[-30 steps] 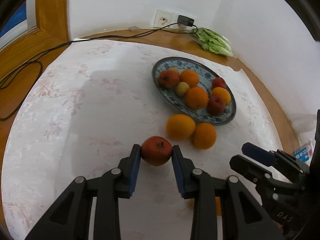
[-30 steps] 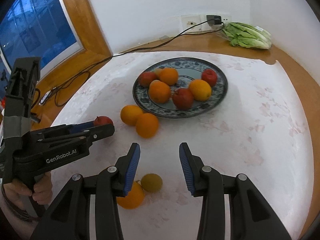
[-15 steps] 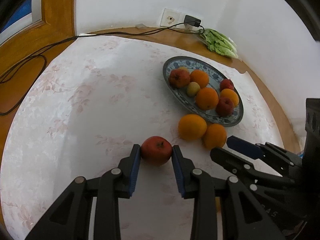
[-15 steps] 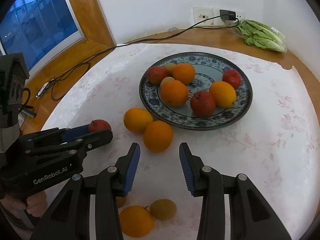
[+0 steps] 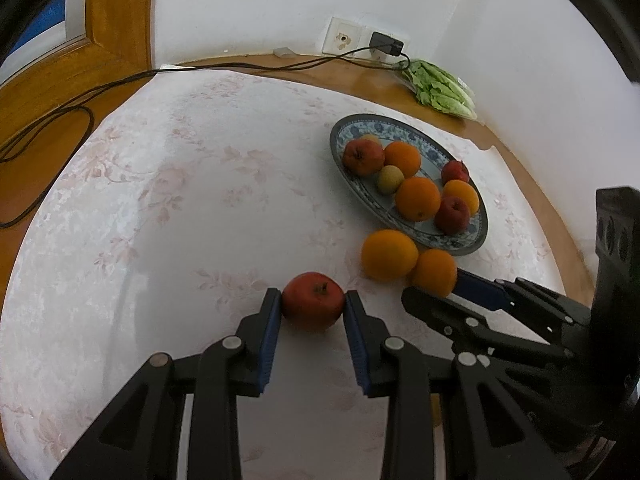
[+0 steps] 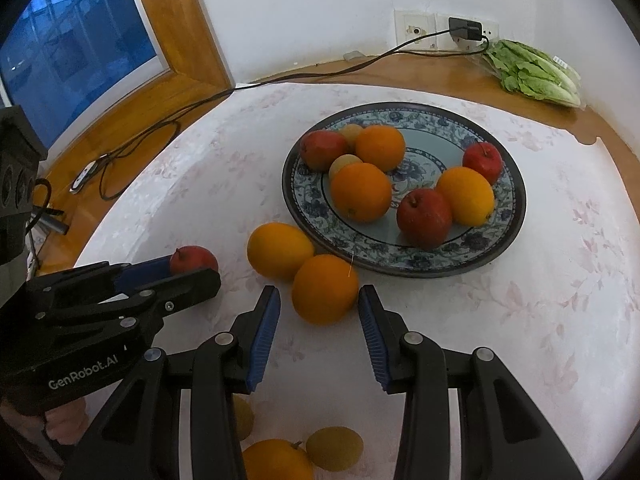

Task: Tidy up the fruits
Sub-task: 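Grasp the red apple on the cloth with the left tool, then lift the red apple with the left tool while the right tool grasps an orange, then carry the red apple and the orange over the plate with both tools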

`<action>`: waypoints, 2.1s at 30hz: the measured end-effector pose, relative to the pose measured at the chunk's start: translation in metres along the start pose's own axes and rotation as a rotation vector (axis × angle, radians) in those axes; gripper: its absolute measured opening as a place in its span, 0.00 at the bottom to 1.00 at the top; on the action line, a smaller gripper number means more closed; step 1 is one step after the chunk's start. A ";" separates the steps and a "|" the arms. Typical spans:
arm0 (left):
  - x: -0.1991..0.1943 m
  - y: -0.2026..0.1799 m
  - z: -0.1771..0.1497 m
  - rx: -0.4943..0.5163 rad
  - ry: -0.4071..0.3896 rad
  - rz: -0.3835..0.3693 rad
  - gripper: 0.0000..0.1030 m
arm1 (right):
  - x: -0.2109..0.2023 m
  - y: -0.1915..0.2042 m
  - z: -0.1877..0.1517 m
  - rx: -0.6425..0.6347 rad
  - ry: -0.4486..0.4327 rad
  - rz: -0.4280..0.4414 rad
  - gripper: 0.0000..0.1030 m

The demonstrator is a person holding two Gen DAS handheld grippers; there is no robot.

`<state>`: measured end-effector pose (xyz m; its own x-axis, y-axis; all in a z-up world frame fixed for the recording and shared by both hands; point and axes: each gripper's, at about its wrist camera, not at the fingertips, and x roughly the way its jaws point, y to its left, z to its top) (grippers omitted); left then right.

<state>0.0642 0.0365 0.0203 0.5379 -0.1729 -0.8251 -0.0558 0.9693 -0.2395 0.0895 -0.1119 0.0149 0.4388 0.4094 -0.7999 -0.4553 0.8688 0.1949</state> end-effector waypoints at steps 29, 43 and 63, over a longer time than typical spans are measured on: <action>-0.017 -0.019 0.004 0.023 -0.031 -0.010 0.32 | -0.028 -0.022 -0.012 0.087 -0.057 0.038 0.32; -0.013 -0.042 0.024 0.061 -0.015 -0.061 0.32 | -0.044 -0.034 -0.005 0.092 -0.097 0.031 0.32; -0.005 -0.073 0.074 0.116 -0.050 -0.044 0.32 | -0.054 -0.050 0.032 0.037 -0.135 -0.003 0.32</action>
<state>0.1275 -0.0204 0.0793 0.5794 -0.2099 -0.7875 0.0653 0.9751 -0.2118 0.1132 -0.1682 0.0665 0.5414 0.4388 -0.7172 -0.4263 0.8785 0.2157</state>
